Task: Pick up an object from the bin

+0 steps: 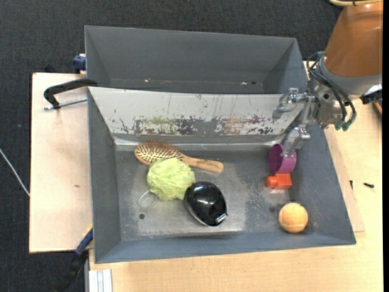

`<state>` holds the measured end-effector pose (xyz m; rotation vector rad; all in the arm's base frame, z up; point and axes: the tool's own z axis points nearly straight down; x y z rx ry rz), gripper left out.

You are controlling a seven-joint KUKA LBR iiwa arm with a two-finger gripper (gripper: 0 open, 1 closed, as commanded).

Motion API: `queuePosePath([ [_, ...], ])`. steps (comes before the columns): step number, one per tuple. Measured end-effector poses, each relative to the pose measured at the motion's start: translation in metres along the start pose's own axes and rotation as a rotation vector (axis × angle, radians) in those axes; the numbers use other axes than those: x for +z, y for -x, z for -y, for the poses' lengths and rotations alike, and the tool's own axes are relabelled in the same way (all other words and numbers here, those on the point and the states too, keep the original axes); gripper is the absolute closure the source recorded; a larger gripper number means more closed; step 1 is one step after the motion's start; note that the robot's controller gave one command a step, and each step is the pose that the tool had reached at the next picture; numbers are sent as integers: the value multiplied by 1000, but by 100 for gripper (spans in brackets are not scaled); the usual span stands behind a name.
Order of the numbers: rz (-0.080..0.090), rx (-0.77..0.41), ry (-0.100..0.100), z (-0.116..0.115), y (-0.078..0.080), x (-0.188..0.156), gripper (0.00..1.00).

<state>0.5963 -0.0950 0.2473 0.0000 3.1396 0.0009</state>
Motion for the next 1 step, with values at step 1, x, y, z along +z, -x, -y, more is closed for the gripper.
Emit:
queuePosePath([
  [1,1,-147,0,18,-6,59,0],
])
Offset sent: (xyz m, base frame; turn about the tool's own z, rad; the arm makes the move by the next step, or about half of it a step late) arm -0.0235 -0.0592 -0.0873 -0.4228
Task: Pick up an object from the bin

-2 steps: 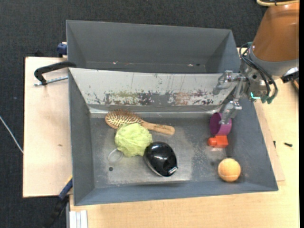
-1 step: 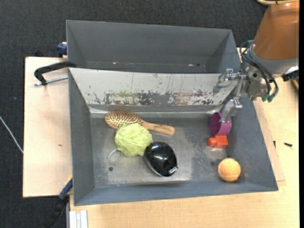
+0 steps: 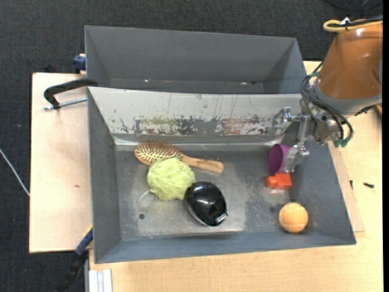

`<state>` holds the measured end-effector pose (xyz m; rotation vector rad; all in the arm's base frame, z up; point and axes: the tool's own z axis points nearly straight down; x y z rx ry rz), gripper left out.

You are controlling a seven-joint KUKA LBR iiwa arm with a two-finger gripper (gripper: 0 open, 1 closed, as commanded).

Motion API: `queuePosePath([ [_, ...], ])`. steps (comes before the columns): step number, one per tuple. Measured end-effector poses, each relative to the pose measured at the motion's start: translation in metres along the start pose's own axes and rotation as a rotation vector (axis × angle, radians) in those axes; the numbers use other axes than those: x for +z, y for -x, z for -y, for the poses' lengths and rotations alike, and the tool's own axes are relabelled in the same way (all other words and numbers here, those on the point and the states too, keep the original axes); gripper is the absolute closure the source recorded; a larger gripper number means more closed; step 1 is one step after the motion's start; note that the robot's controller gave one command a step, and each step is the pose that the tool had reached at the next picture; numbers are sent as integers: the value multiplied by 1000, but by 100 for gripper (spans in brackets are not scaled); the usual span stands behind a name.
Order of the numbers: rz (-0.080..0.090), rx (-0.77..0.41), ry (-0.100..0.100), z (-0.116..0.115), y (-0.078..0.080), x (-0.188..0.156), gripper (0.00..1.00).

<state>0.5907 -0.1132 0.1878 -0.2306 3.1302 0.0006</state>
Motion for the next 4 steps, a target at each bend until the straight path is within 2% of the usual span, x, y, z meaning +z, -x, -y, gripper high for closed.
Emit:
queuePosePath([
  [1,-3,-268,2,32,-19,23,0],
  [2,-3,-450,2,36,-15,44,0],
  [3,3,-912,7,33,0,94,0],
  [4,4,-863,-4,40,-10,113,100],
])
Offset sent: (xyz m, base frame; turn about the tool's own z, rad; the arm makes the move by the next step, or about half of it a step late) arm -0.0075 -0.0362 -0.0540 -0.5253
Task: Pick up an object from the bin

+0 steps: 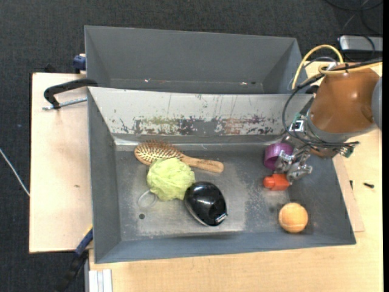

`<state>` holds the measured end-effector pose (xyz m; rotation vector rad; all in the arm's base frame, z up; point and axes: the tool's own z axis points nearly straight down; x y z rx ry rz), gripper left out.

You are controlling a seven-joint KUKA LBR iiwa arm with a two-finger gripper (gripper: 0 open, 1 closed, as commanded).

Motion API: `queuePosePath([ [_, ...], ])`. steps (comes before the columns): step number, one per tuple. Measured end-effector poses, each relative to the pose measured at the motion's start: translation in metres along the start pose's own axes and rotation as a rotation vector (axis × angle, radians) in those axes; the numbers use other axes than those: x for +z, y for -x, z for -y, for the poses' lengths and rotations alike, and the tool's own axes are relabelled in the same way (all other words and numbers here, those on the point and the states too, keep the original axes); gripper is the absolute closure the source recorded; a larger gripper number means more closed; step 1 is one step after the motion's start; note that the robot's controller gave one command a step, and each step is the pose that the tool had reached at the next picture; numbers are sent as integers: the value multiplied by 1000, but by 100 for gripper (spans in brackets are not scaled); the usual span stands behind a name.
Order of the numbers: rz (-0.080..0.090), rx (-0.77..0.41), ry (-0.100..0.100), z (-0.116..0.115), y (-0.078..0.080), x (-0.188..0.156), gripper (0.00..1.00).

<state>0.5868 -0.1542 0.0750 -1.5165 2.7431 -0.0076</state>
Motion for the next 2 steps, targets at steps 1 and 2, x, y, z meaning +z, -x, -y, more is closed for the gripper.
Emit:
queuePosePath([
  [1,0,0,0,0,0,0,100],
  [2,0,0,0,0,0,0,100],
])
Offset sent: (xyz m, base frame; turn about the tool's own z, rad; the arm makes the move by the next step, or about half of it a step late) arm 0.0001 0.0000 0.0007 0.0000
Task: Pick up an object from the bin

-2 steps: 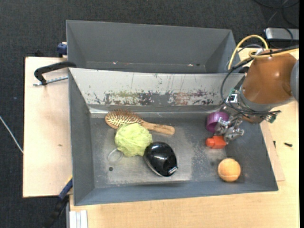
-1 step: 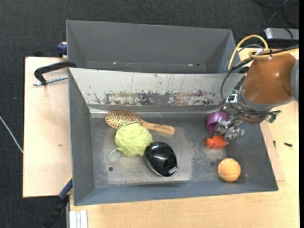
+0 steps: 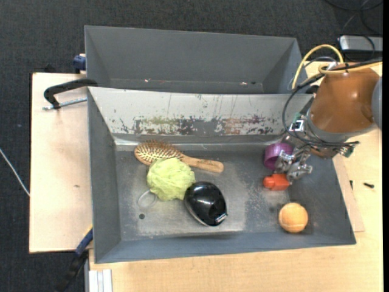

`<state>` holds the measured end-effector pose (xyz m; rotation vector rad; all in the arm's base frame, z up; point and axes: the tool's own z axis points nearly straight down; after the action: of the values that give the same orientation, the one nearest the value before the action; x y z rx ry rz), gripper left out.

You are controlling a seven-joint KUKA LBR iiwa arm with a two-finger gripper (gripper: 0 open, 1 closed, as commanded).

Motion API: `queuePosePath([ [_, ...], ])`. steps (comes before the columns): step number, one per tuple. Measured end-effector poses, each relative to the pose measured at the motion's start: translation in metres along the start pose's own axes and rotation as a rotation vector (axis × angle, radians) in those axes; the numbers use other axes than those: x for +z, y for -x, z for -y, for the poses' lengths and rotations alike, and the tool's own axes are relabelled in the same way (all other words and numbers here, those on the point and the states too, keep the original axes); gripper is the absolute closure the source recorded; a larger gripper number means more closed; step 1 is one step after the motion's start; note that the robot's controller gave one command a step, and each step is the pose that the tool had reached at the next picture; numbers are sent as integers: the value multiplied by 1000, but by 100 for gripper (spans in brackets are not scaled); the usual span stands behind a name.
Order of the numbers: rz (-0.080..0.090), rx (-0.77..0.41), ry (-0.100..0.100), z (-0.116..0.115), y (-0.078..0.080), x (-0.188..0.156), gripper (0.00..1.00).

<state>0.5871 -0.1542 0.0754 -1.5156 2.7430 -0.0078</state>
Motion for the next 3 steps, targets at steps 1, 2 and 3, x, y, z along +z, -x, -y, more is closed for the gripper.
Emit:
queuePosePath([
  [1,0,1,3,-1,0,-4,100],
  [2,-1,1,8,-2,1,-14,100],
  [3,0,1,5,-1,1,-30,100],
])
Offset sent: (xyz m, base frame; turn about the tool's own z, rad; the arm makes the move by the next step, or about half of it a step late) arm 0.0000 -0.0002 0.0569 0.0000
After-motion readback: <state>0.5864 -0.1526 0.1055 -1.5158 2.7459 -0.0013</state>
